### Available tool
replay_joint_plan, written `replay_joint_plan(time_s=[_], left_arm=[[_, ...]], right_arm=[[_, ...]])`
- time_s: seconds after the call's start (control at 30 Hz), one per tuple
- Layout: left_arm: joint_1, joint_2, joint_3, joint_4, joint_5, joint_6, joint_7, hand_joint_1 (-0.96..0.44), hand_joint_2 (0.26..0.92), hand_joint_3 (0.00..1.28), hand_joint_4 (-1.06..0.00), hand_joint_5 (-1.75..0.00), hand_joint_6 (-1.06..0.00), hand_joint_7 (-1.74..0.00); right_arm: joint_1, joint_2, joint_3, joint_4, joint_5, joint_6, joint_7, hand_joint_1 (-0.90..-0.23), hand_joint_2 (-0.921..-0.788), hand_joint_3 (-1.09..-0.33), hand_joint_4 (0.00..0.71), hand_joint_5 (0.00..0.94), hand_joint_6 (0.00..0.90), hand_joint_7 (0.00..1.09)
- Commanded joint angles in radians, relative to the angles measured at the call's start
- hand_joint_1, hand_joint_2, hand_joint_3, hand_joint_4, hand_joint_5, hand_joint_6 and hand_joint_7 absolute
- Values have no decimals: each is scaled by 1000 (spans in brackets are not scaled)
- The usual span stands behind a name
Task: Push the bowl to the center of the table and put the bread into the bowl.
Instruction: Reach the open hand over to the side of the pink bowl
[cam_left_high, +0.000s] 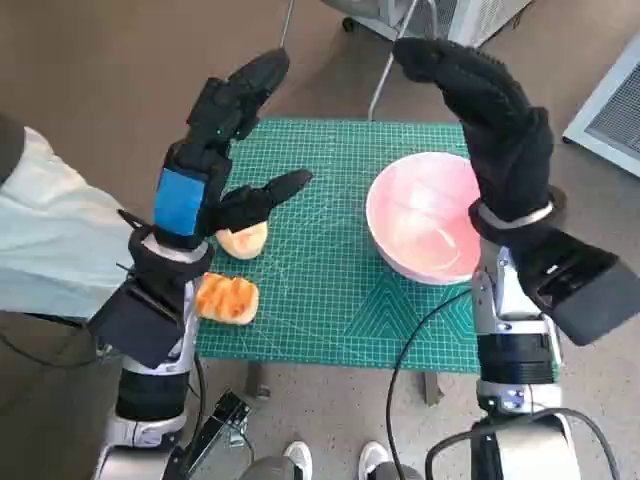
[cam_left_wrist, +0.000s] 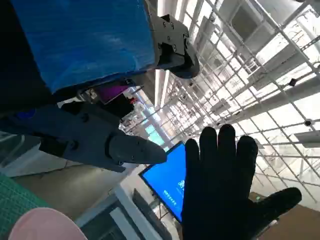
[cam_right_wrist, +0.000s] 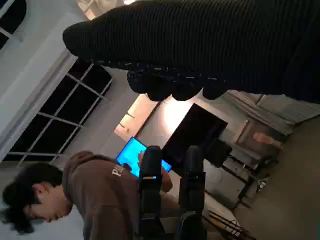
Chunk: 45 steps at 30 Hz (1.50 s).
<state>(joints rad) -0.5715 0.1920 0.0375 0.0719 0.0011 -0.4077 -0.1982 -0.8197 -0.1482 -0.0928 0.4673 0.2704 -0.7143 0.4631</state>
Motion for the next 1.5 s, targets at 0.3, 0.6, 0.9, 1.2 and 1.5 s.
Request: replay_joint_plan(time_s=[0.3, 0.6, 0.9, 1.2, 1.5], left_arm=[[-36, 5, -2, 24, -15, -3, -11, -342, 921, 168, -374, -7, -167, -517], [-40, 6, 0, 29, -24, -2, -19, -343, 921, 168, -366, -3, -166, -516], [-38, 6, 0, 28, -24, -3, -20, -343, 921, 168, -363, -1, -162, -514], [-31, 8, 4, 27, -21, -4, -16, -342, 921, 168, -357, 0, -160, -518], [-22, 9, 10, 27, -19, -5, -11, -343, 921, 168, -339, 0, -158, -521]], right_arm=[[32, 1, -3, -10, 13, 16, 12, -657, -921, -786, 229, 48, -1, 766], [37, 6, -2, -16, 12, 22, 7, -648, -921, -788, 228, 46, -1, 765], [41, -11, -20, -1, 24, 24, 16, -671, -921, -778, 230, 46, -1, 767], [44, -71, -90, 76, 30, -9, 12, -688, -921, -763, 231, 45, -1, 770], [51, -140, -167, 212, -18, -63, -63, -684, -921, -785, 224, 41, -1, 741]])
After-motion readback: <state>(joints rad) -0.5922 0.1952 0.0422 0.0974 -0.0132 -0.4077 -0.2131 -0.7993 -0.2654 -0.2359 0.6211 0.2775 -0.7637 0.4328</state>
